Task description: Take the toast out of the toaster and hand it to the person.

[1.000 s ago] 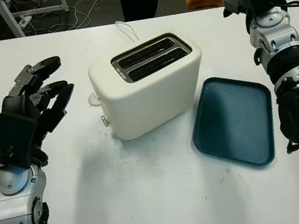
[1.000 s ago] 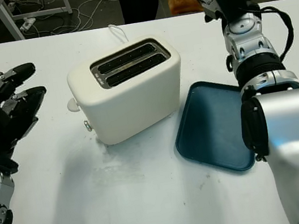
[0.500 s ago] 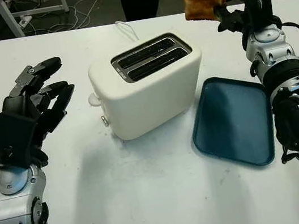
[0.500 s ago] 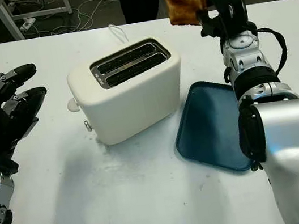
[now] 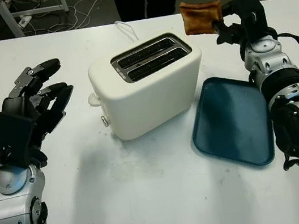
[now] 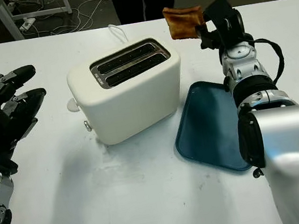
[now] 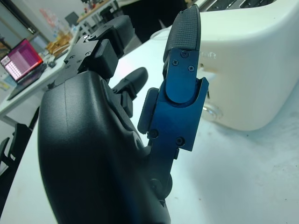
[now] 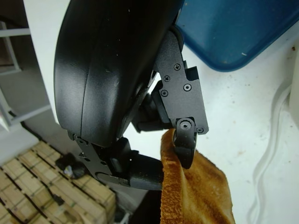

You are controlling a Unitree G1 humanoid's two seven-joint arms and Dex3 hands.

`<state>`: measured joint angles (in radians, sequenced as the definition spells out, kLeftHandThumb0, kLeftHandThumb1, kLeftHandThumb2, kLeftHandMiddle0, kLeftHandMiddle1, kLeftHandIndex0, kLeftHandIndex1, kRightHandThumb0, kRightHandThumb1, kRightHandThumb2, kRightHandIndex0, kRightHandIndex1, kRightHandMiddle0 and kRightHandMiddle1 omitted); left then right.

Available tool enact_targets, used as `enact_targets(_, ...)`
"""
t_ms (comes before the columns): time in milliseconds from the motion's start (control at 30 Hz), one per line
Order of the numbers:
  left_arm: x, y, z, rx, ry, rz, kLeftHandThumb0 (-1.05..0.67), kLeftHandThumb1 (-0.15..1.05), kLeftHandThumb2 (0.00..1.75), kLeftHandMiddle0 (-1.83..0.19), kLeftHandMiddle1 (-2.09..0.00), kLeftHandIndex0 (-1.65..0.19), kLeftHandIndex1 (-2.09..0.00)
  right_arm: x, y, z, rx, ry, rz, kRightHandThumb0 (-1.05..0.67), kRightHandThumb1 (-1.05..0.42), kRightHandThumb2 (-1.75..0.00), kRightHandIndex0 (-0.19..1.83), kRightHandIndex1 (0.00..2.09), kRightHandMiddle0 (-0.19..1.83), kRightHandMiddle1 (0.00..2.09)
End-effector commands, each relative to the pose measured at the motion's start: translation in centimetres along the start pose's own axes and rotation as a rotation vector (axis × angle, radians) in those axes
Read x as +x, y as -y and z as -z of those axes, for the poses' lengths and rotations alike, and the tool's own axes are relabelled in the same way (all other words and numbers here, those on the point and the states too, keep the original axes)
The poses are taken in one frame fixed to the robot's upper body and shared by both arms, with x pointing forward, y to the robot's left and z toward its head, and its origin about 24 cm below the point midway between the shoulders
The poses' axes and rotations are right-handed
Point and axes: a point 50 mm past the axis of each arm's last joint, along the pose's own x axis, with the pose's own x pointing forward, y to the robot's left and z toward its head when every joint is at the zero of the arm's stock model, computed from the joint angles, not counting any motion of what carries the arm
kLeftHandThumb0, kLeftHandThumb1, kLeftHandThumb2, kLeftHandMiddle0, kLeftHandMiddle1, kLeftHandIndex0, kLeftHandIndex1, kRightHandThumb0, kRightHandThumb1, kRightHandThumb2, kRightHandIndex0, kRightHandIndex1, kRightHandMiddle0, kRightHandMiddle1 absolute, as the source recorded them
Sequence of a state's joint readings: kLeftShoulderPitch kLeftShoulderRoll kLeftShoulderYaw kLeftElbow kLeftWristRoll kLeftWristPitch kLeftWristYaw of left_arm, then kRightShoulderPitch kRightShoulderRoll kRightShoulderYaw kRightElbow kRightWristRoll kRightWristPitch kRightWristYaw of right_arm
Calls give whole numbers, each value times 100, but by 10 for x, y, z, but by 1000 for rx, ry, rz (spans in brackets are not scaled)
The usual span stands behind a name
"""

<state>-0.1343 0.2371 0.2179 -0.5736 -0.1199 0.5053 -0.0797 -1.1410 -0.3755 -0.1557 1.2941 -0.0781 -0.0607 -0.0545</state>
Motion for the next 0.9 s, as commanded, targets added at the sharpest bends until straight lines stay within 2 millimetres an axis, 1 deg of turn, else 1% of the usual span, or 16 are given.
enact_targets(0,0,-2,-2,10,16,-4,-67,92,11,-19,-92,-34,-51,-1,-2,3,6,5,-5,-15,-92,-39,69,175,39,175)
enact_targets(33,-1,-2,-2,8,14,-5,-67,92,11,-19,-92,-34,-51,-1,-1,3,7,2,-3,-15,-92,-39,69,175,40,175)
enact_targets(100,-1,-2,-1,6,12,-4,-67,92,11,-18,-92,-34,-51,-1,-1,4,18,0,-5,-13,-92,-40,62,175,33,175)
enact_targets(167,-1,-2,-2,12,9,-10,-67,92,12,-18,-92,-34,-52,-1,-1,3,25,0,-5,-14,-92,-40,61,175,31,175)
enact_targets(500,-1,-2,-1,6,15,-9,-67,92,11,-20,-91,-35,-51,0,-1,0,38,-2,1,-16,-92,-39,63,175,34,175)
enact_targets(633,-1,-2,-1,10,14,-6,-66,92,11,-19,-91,-35,-52,0,-1,1,50,8,-11,-13,-92,-40,60,175,30,175)
enact_targets(867,-1,-1,-1,1,7,-10,-67,92,10,-19,-93,-35,-53,0,-1,1,41,5,-10,-13,-92,-39,60,175,30,175)
